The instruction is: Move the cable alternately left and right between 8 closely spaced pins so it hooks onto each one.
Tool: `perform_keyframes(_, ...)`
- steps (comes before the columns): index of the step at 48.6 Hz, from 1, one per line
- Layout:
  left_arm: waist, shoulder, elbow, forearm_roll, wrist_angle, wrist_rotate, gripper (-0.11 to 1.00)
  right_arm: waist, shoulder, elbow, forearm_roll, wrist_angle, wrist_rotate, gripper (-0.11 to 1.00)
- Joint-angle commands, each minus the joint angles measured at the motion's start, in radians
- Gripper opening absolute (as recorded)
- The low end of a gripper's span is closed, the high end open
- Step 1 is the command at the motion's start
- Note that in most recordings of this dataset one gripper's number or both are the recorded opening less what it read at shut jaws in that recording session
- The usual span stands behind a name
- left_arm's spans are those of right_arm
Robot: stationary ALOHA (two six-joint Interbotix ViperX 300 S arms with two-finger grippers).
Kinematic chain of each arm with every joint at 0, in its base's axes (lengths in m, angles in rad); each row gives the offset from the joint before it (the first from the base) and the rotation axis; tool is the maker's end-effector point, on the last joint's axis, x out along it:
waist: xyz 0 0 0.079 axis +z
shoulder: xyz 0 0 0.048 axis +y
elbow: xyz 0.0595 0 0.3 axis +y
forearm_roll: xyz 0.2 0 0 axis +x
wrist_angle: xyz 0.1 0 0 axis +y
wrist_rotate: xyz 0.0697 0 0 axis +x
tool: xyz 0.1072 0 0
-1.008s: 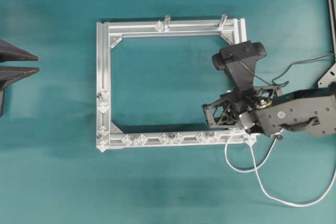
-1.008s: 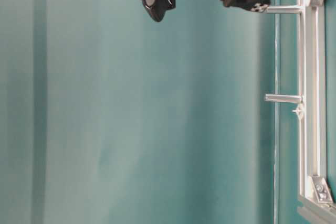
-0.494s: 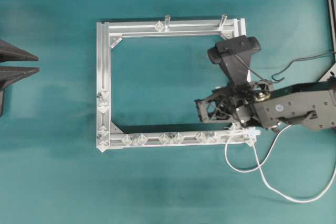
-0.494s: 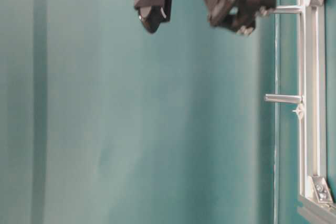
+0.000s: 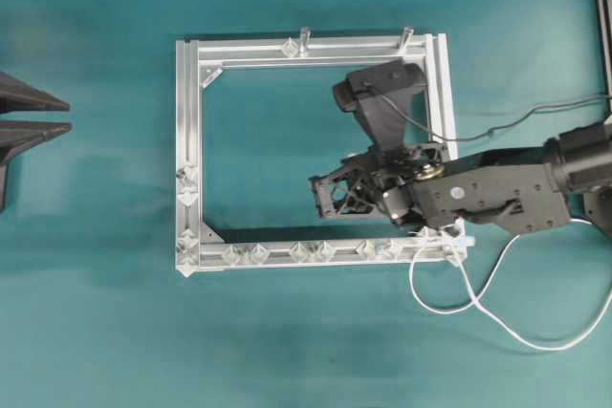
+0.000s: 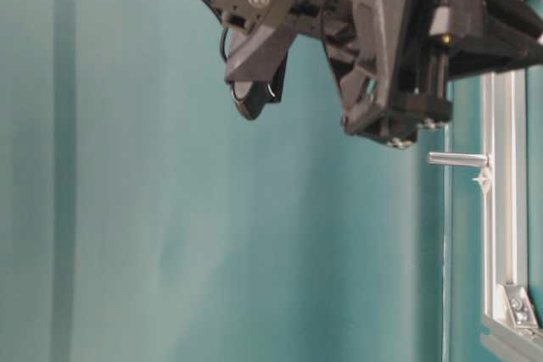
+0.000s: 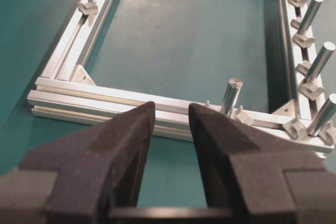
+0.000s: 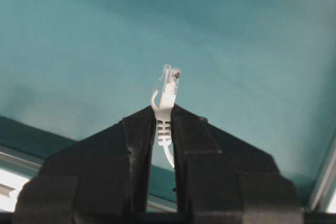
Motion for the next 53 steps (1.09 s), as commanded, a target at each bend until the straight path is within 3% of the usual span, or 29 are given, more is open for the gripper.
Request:
perform_keyframes(1,0.003,0.005,-0.009,0.005,-0.009,-0.002,0.38,-0.002,-0.009,-0.026,-0.006,-0.003,-0.002,0.12)
perform_keyframes(32,0.003,0.005,-0.009,0.005,-0.009,-0.002,0.38,0.005,-0.008,-0.043,-0.002,-0.003,0.008,0.12)
perform_keyframes(53,0.003,0.005,-0.008,0.005,-0.009,-0.002,0.38,0.064,0.011,-0.081,0.008,-0.006,0.048,0.12)
